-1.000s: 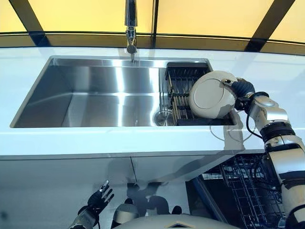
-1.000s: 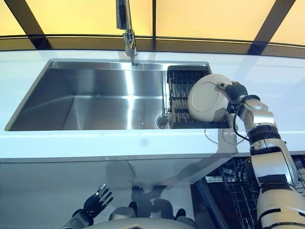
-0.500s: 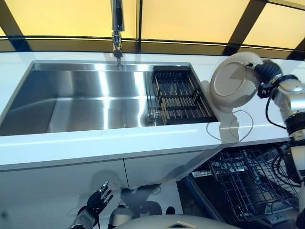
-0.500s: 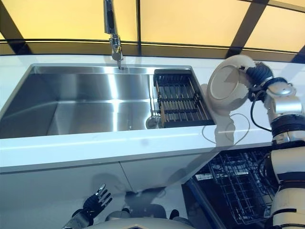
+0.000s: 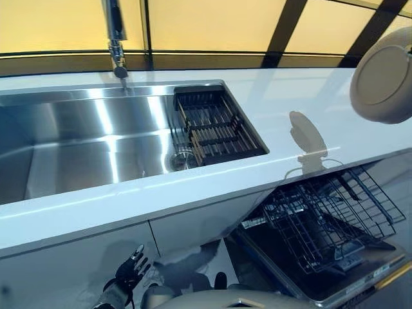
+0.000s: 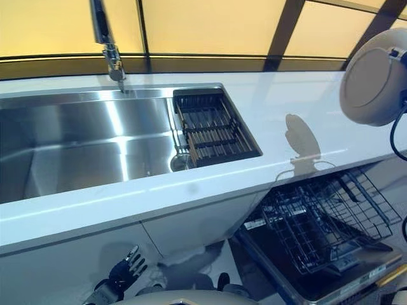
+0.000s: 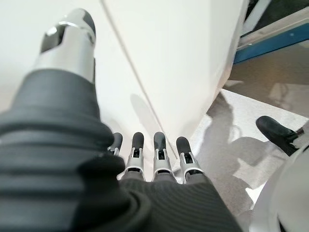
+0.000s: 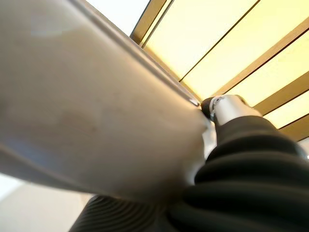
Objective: Take plates into dishwasher
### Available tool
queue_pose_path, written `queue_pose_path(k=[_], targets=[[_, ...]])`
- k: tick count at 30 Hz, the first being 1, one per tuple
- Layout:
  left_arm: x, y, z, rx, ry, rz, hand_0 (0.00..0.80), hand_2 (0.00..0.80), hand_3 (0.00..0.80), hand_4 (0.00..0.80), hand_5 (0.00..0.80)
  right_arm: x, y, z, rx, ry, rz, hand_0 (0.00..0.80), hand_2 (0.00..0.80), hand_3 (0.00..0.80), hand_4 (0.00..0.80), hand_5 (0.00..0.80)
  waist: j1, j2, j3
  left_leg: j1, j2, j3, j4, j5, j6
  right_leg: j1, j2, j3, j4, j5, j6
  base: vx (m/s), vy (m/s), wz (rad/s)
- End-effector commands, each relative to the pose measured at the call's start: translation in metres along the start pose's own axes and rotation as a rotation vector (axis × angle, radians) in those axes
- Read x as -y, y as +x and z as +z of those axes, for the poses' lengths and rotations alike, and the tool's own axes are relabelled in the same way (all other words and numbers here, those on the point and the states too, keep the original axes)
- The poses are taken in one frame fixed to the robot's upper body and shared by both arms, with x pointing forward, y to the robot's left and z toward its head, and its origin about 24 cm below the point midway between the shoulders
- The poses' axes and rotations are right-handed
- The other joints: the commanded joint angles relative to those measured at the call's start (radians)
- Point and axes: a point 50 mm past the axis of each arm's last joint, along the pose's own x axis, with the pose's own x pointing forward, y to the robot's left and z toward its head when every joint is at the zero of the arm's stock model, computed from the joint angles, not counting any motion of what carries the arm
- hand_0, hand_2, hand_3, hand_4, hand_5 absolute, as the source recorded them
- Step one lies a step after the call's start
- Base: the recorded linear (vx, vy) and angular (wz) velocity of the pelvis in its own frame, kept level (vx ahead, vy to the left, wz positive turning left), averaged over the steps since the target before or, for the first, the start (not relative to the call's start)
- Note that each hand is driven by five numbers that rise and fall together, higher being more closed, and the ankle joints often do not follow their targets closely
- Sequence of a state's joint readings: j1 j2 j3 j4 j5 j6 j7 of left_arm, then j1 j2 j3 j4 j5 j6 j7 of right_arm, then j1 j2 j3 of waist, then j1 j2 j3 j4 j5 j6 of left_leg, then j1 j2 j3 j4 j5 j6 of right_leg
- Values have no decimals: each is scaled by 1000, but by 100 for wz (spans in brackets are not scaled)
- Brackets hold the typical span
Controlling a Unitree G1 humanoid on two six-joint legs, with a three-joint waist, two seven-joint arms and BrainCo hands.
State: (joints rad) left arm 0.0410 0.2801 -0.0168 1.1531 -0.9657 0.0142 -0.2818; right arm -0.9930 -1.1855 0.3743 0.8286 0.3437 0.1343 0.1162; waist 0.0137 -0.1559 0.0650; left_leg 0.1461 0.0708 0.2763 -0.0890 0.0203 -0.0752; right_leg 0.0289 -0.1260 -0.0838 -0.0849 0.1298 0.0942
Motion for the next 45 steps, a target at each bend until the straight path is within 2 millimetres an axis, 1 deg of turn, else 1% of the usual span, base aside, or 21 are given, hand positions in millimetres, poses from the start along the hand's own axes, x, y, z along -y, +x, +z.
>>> queue_pose_path(k=[1,2,3,4,7,11,13,15,20,25,34,41,45], targets=[[12,5,14,56,-22,-37,0,0,0,0,0,42,-11,42,149,-246,-182,800,800,800,800,800,5,11,-14,1,-45,-14,2,-44,59,45,47,-5,-2,-14,25,-41,18,-9],[15,6,16,63,-26,-42,0,0,0,0,0,42,-12,38,140,-350,-216,800,800,800,800,800,0,12,-11,0,-46,-11,2,-44,60,42,47,-3,-2,-12,27,-33,14,-18],[16,6,17,66,-26,-43,0,0,0,0,0,41,-13,34,132,-391,-223,800,800,800,800,800,0,11,-10,0,-46,-10,2,-44,61,41,47,-1,-2,-11,27,-44,14,-23],[20,7,18,72,-29,-51,0,0,0,0,0,38,-14,29,128,-489,-250,800,800,800,800,800,-5,14,-6,-1,-46,-7,2,-45,63,39,48,2,-2,-10,30,-45,7,-16],[27,9,19,88,-38,-63,0,0,0,0,0,23,-17,9,105,-689,-287,800,800,800,800,800,-15,19,2,-3,-46,0,2,-45,68,33,49,7,-2,-8,32,-46,6,-4],[35,11,21,107,-54,-74,0,0,0,0,0,-6,-26,-40,18,-887,-313,800,800,800,800,800,-26,30,15,-5,-49,9,2,-48,75,26,48,14,-2,-7,36,-42,13,-7],[38,12,21,112,-58,-76,0,0,0,0,0,-23,-33,-61,-4,-927,-316,800,800,800,800,800,-28,35,20,-6,-51,11,2,-50,78,24,47,16,-2,-7,38,-32,11,-12],[40,12,21,115,-63,-76,0,0,0,0,0,-41,-42,-86,-29,-1005,-320,800,800,800,800,800,-30,42,26,-3,-54,12,2,-54,81,25,45,16,-2,-8,40,-4,5,-3],[48,14,22,122,-69,-87,0,0,0,0,0,-74,-61,-125,-76,-1102,-262,800,800,800,800,800,-32,56,30,-3,-58,16,2,-57,84,25,40,14,-2,-9,42,3,0,-1],[51,14,23,128,-63,-94,0,0,0,0,0,-96,-76,-149,-89,-1143,-182,800,800,800,800,800,-28,65,32,-7,-65,12,2,-58,87,23,35,9,-2,-9,44,0,0,0],[50,13,24,136,-54,-97,0,0,0,0,0,-122,-96,-179,-124,-1211,-25,800,800,800,800,800,-20,73,29,-4,-69,8,2,-58,89,25,32,-1,-2,-7,47,0,0,0],[57,14,32,172,-86,-132,0,0,0,0,0,-136,-101,-189,-167,-1186,36,800,800,800,800,800,-12,77,28,0,-69,5,2,-56,90,26,29,-7,-2,-1,49,8,-36,0],[63,14,39,205,-108,-147,0,0,0,0,0,-142,-96,-193,-234,-1185,67,800,800,800,800,800,6,79,29,0,-70,0,2,-53,90,27,26,-15,-2,1,48,8,-79,1]])
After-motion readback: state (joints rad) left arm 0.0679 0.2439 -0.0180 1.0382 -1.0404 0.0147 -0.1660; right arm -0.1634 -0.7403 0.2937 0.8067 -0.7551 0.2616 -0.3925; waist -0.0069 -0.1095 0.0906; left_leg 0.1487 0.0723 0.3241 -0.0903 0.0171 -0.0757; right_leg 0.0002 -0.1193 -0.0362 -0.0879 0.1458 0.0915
